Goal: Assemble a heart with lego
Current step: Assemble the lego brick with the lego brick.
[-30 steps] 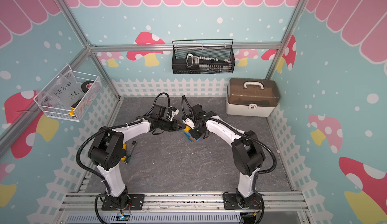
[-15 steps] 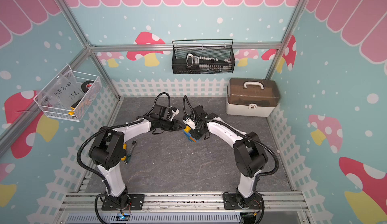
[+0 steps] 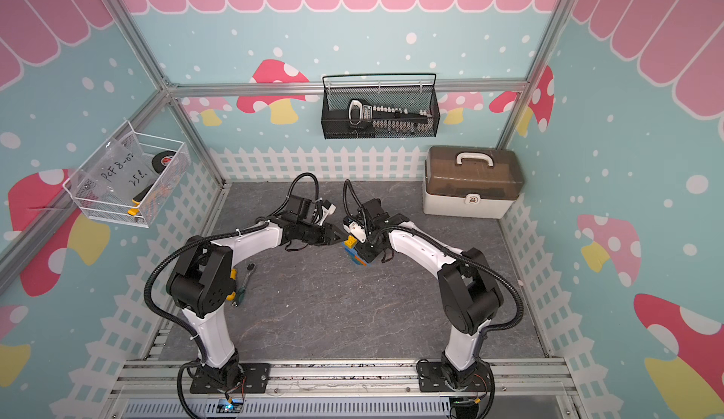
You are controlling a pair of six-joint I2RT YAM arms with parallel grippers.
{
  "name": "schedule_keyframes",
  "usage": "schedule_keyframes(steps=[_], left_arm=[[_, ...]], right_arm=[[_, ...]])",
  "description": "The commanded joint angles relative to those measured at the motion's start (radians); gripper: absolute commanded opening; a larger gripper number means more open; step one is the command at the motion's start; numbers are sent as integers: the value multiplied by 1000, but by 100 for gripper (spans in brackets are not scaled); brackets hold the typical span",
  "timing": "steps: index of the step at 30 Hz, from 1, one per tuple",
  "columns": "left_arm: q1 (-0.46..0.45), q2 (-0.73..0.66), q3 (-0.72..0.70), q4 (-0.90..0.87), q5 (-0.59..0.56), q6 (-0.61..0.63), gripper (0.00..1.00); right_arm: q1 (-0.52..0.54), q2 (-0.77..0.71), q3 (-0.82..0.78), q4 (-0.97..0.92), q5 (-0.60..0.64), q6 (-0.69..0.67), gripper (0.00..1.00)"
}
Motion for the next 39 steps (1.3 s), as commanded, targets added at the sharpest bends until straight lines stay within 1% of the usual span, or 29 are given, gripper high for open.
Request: schedule_keyframes(steps=[1, 4, 10, 12, 25, 36, 38, 39], left_arm=[[2, 34, 16, -40, -21, 33, 42], [1, 37, 17, -41, -20, 33, 42], [2, 43, 17, -42, -20, 36, 41], [2, 45, 17, -41, -20, 37, 42], [3, 54, 11, -46, -26, 47, 41], [3, 47, 3, -49, -35, 51, 41], [3, 41, 3, -49, -39, 50, 41], [3, 36, 2, -49, -41, 51, 41]], right_arm=[[0, 81, -16, -77, 32, 13, 19], [0, 107, 2, -99, 58, 14, 19], [5, 135, 19, -108, 47, 15, 19], [6, 168, 30, -123, 56, 15, 19], [14, 248, 107, -204, 91, 18, 19], [16, 266, 121, -217, 105, 22, 20], [17, 256, 127, -213, 117, 25, 22], [15, 250, 132, -213, 126, 26, 26]])
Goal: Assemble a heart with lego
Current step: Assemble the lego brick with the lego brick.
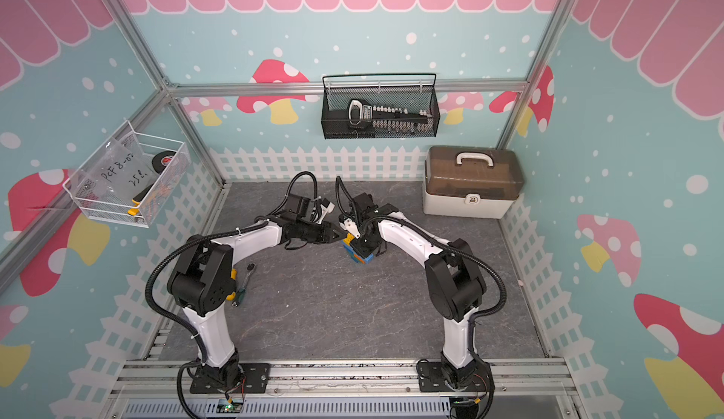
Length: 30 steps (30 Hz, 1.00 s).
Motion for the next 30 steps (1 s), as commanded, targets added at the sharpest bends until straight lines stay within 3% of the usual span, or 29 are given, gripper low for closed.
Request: schedule_keyframes(steps=[1, 5, 10, 15, 23, 30], left_arm=[[-10, 20, -10, -56, -35, 40, 41], [-8, 4, -8, -60, -41, 37, 41], [-7, -23, -13, -66, -54, 39, 43], [-8, -54, -19, -68, -71, 32, 47], [-9, -150, -57, -36, -111, 12, 51], [-8, -220, -95, 1, -132, -8, 51]], right_arm=[[1, 107, -53, -45, 89, 10, 28], [-1, 71, -40, -34, 94, 14, 35], [-1, 20, -59, -1, 83, 24, 53], [-4, -1, -89, 31, 102, 33, 63], [-50, -70, -141, 110, 92, 62, 65], [-83, -99, -189, 164, -34, 61, 65]])
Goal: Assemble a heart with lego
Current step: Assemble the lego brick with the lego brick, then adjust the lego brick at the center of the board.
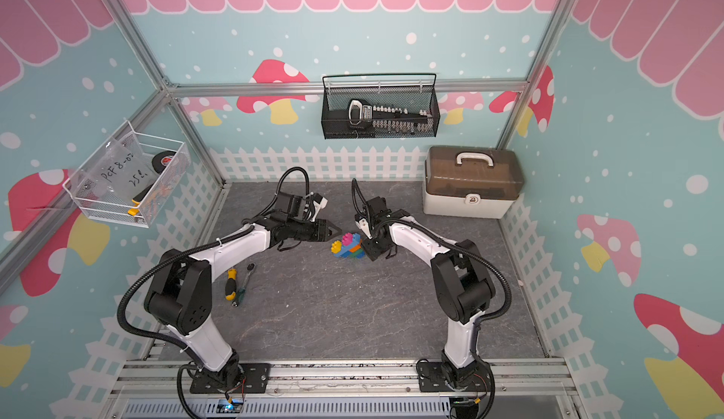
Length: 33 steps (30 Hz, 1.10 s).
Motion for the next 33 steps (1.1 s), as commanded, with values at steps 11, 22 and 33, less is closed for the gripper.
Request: schedule_keyframes(steps=[11, 22, 33], left_arm=[[80, -258, -318, 265, -163, -115, 51], [124, -413, -548, 404, -227, -123, 51], [124, -391, -636, 614, -214, -122, 51]], right_arm=[[-9, -186, -104, 228, -306, 207, 61], [4, -148, -80, 315, -392, 134, 56], [-17, -9, -24, 332, -392, -206, 91]])
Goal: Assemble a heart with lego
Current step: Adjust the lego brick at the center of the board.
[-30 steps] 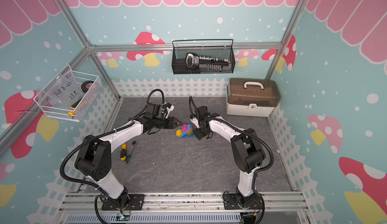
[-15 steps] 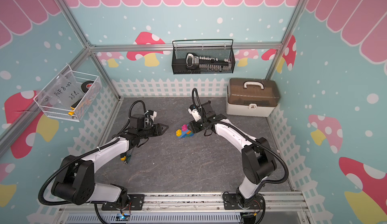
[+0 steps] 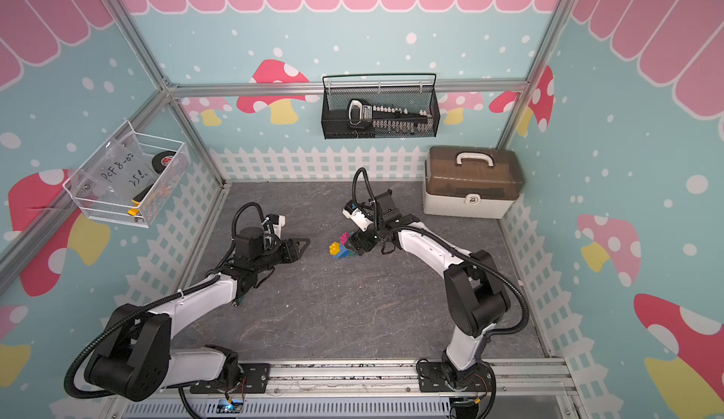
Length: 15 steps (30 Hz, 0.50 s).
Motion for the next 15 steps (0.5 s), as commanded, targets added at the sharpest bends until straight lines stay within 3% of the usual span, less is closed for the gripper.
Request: schedule_keyframes(steps=[1, 5, 8, 10, 15], left_arm=[[6, 16, -20, 98, -2, -4, 51], [6, 31, -27, 123, 8, -3, 51], [6, 43, -24, 129, 19, -2, 51], [6, 43, -26, 135, 22, -3, 51], [6, 43, -27, 135, 25, -3, 51]], right_arm=[[-6, 99, 71, 13, -57, -105, 92], [-6, 211, 170, -20, -126, -111, 94], [-6, 241, 200, -58, -164, -111, 81], [-6, 227, 177, -64, -181, -106, 75], [-6, 155, 61, -14, -175, -68, 74]])
